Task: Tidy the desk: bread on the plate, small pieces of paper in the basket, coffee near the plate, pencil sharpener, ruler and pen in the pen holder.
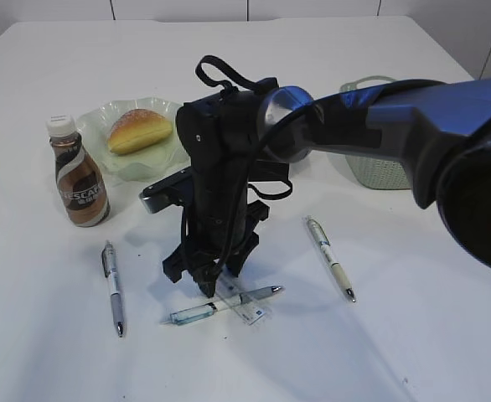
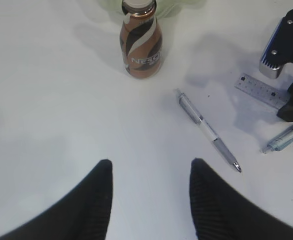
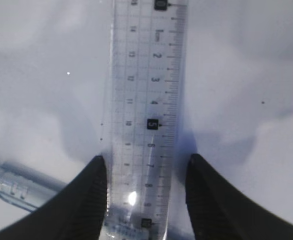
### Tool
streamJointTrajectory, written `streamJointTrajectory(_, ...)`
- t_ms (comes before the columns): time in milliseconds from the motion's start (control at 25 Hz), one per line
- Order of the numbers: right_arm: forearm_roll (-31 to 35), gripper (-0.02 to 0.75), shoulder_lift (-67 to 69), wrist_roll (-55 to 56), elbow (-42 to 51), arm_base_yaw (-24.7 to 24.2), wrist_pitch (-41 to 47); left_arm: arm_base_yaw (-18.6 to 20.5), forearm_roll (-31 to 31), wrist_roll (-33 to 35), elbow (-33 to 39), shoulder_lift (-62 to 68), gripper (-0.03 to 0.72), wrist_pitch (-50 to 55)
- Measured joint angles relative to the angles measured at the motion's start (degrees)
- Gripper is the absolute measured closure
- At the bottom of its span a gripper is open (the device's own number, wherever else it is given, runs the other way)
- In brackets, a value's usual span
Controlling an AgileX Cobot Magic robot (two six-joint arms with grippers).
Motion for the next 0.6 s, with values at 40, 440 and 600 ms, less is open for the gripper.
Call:
streamJointTrajectory(40, -0.11, 0.348, 0.00, 0.00, 0.00, 0.00, 0.04, 0.00, 0.00, 0.00, 0.00, 0.00, 0.341, 0.00)
streamJointTrajectory(440, -0.43, 0.440, 0.00, 0.00, 0.00, 0.00, 0.13, 0.00, 0.00, 0.00, 0.00, 0.00, 0.341, 0.00)
streamJointTrajectory(600, -0.43, 0.441, 0.00, 0.00, 0.00, 0.00, 0.13, 0.00, 0.00, 0.00, 0.00, 0.00, 0.341, 0.00)
